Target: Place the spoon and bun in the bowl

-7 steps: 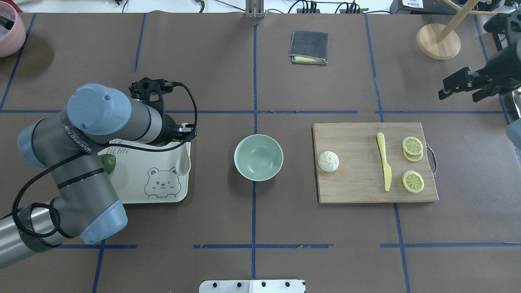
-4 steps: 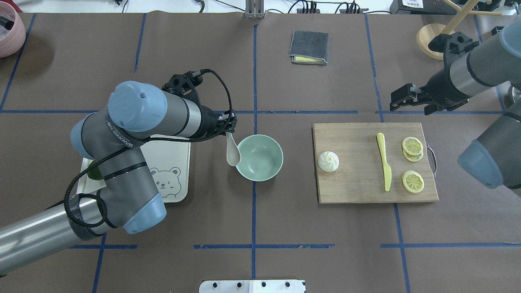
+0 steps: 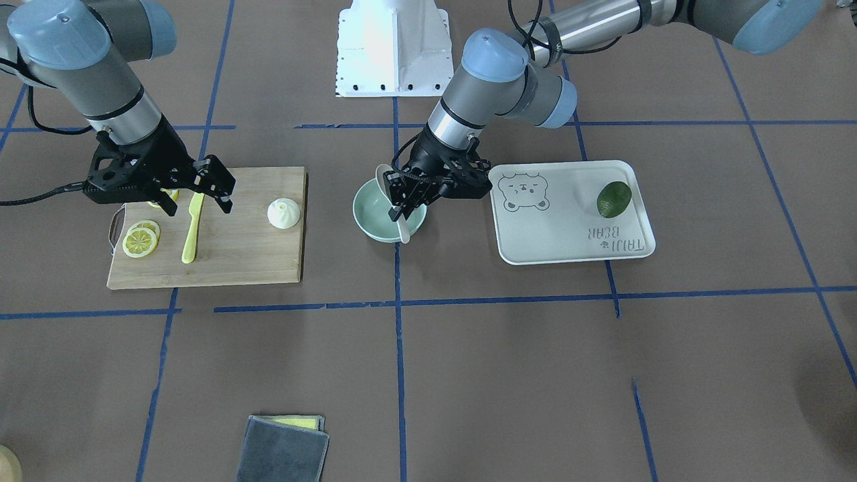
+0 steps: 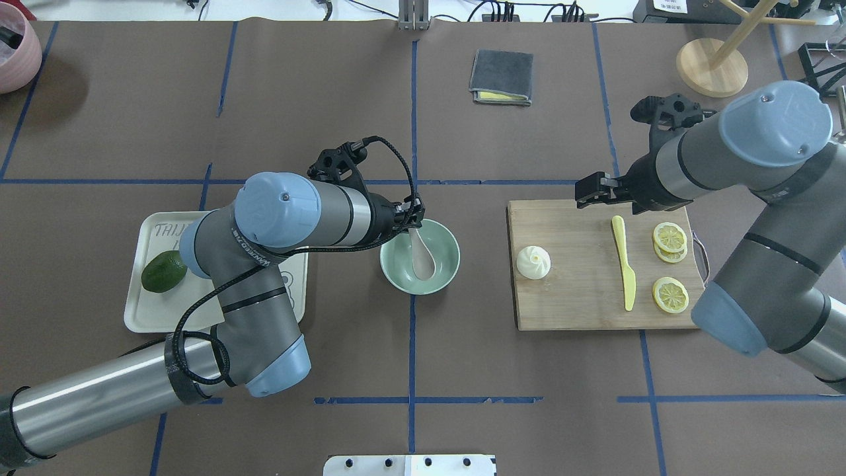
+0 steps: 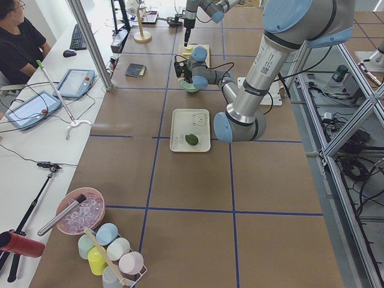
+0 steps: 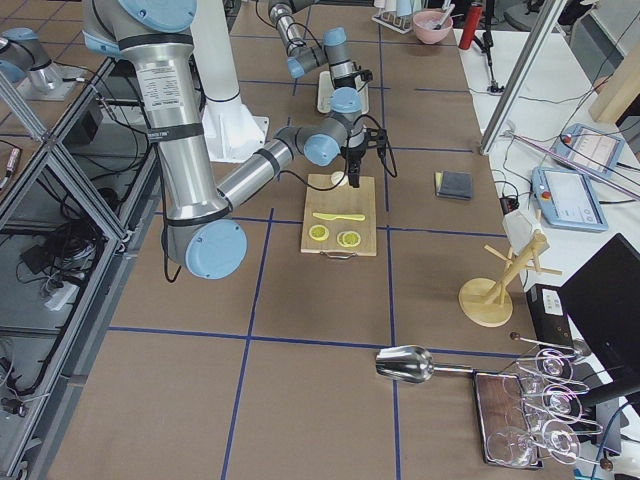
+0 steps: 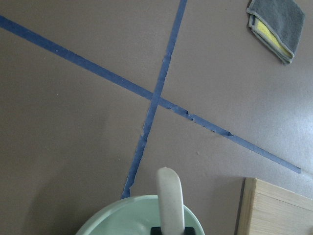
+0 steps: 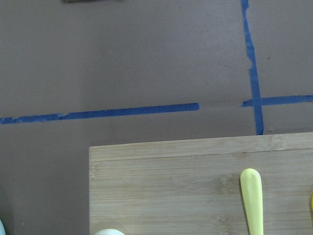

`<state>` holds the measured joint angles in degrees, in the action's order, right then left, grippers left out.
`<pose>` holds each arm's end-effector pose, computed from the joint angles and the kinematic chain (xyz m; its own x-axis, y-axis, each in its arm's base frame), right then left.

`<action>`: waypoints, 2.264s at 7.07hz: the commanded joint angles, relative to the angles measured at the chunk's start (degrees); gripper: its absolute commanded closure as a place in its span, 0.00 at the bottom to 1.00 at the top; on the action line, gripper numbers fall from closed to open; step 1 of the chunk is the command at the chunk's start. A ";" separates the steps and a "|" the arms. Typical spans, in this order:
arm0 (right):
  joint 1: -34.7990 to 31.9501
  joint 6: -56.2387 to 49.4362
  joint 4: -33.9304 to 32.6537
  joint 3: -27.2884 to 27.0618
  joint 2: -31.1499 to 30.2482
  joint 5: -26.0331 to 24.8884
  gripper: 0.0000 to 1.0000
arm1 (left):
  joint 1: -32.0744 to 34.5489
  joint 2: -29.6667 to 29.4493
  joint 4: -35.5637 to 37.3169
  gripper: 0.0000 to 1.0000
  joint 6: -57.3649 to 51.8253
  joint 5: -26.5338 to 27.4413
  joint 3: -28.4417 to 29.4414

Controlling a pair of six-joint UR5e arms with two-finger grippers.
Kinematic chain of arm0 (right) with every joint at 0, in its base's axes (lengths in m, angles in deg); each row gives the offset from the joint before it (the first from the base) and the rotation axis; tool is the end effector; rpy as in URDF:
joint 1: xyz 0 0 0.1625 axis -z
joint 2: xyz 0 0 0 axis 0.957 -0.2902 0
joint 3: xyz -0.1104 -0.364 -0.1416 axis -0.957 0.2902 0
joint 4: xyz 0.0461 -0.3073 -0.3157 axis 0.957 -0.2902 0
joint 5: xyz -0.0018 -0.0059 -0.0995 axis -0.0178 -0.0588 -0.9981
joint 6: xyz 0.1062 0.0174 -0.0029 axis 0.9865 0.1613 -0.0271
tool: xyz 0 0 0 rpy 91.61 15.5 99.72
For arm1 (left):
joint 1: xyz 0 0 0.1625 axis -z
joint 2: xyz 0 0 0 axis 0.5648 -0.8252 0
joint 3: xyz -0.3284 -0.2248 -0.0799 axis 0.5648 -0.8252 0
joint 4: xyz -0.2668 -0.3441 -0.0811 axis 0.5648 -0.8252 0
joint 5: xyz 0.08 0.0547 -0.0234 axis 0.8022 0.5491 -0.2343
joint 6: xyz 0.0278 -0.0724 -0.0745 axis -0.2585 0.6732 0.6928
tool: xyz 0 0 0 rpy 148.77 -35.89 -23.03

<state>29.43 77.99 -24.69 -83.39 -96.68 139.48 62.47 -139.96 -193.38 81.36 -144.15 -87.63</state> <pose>-0.3583 -0.4679 0.3050 0.6099 0.0589 0.7903 -0.1856 0.9801 0.0702 0.5817 -0.4430 0.1606 0.1861 -0.2556 -0.9487 0.3662 0.9141 -0.1745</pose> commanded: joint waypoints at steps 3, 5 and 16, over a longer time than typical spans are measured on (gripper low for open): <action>6.86 3.09 -0.07 0.41 1.48 -6.21 0.00 | 2.50 -0.33 -0.32 0.53 -0.28 0.36 1.33; 9.86 3.09 -0.07 1.64 1.74 -7.55 0.00 | 4.35 -0.42 -0.32 0.00 -0.55 0.18 1.60; 12.59 2.30 -0.69 10.53 8.77 -8.44 1.00 | 21.90 6.35 8.27 0.00 -15.53 -16.49 -7.71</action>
<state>42.38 80.38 -25.29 -72.28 -87.93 130.86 81.73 -133.90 -186.93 70.83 -158.07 -95.59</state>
